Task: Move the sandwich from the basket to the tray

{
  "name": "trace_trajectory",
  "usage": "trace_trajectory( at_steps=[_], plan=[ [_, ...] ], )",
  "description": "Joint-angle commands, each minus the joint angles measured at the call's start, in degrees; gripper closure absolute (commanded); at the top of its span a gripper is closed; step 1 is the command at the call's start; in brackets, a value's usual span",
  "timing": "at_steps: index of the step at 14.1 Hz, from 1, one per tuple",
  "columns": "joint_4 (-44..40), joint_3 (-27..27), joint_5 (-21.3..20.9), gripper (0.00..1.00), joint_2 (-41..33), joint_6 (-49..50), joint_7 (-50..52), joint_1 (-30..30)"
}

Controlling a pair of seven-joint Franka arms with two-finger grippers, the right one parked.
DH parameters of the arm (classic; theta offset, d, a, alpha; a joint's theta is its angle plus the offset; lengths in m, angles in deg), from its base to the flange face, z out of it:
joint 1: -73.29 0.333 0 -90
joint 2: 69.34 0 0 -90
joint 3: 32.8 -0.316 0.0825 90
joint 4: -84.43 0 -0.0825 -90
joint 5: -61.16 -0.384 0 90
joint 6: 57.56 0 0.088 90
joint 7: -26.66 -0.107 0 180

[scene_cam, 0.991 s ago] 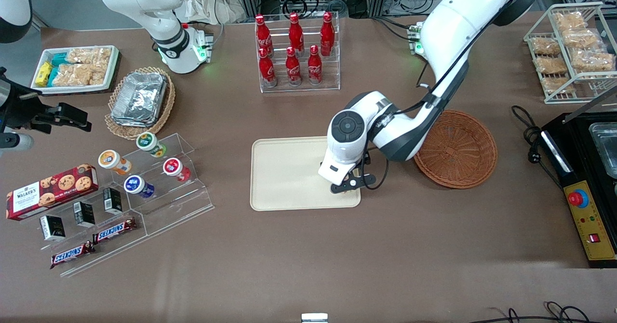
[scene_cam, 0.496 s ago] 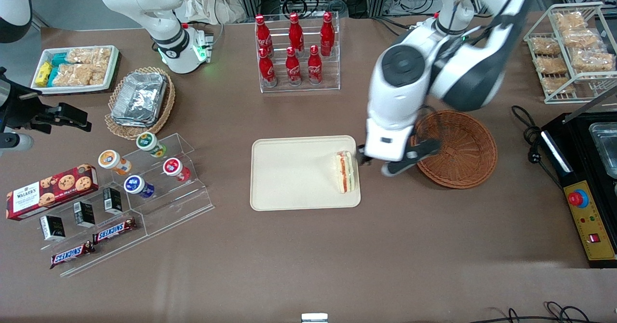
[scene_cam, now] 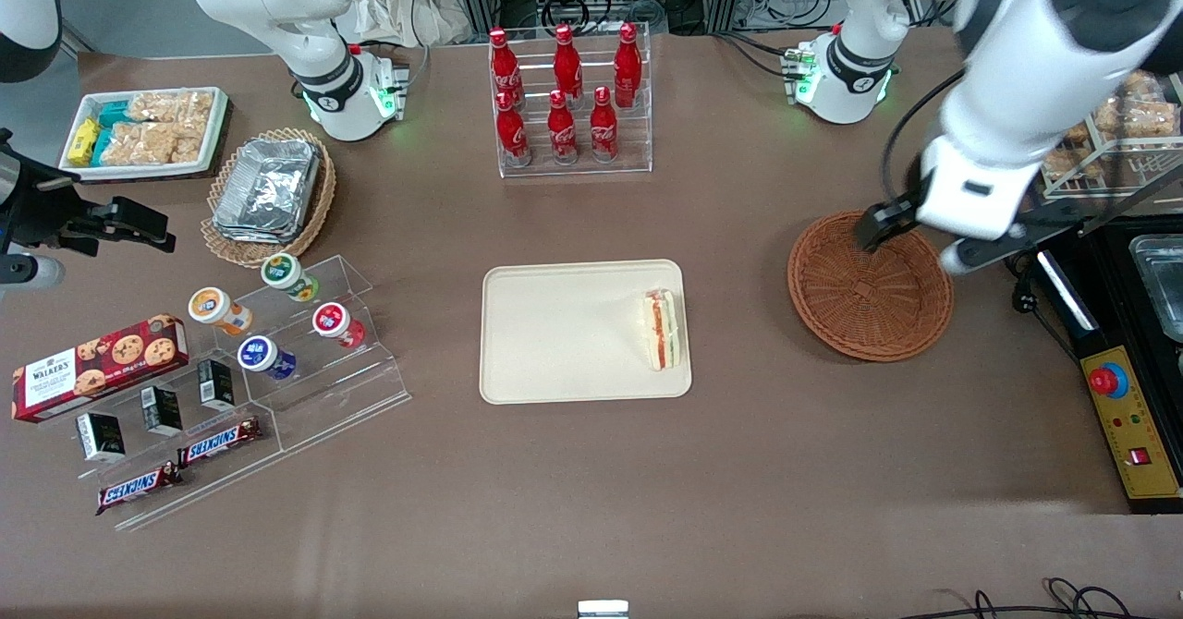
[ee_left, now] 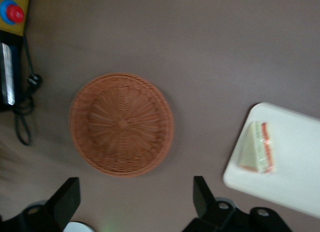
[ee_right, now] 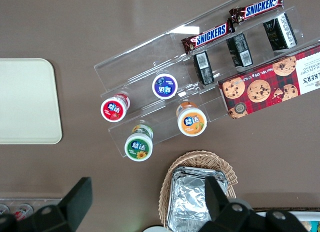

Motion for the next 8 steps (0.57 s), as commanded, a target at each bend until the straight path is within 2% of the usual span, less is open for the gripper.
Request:
trace_trajectory(
  at_steps=[1, 4, 8],
  plan=[
    [9.6, -6.4, 1.4, 0.00, -9.8, 2.1, -18.8, -1.0],
    [4.8, -12.4, 1.4, 0.00, -8.9, 8.4, -35.9, -0.8],
    [0.2, -12.5, 1.4, 0.00, -4.4, 8.8, -37.2, -0.9]
  ],
)
